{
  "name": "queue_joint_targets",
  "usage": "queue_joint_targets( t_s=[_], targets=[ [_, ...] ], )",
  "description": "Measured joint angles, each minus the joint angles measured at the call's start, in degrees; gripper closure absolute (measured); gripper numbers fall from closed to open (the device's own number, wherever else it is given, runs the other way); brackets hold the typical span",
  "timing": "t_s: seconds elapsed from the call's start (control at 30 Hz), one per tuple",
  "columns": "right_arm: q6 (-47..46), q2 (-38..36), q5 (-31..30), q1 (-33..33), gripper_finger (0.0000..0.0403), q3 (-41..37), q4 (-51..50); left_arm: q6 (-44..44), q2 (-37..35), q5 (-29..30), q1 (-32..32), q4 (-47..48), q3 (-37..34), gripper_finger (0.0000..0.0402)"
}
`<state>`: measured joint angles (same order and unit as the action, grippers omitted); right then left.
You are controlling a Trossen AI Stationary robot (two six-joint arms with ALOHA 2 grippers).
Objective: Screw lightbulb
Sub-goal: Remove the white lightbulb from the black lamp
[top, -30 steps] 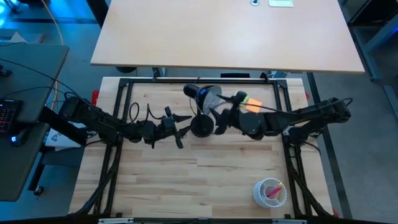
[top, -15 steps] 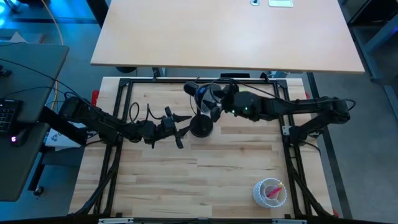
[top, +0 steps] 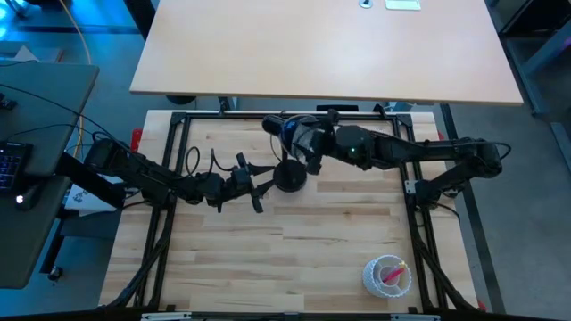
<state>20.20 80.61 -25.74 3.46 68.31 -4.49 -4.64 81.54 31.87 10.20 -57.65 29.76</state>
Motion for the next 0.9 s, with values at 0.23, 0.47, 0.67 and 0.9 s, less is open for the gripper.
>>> queue_joint_targets(
  t_s=[0.23,0.47,0.67,0.9],
  targets=[
    [33.81,0.01,-8.01,-4.54,0.0119,0.0,-0.03,0.0,0.0,0.01,0.0,0.0,-0.01,0.0229],
    [48.63,0.01,-19.62,-10.39,0.0119,0.0,-0.01,0.0,0.0,0.0,0.02,0.0,0.0,0.0229],
    [20.82,-0.47,-30.71,-13.42,0.0119,0.0,1.87,0.0,0.0,-0.01,0.02,0.0,0.0,0.0229],
    [-22.13,-2.33,-16.92,-9.09,0.0119,0.0,-0.12,0.0,0.0,0.03,0.02,-0.01,-0.01,0.0229]
  ],
)
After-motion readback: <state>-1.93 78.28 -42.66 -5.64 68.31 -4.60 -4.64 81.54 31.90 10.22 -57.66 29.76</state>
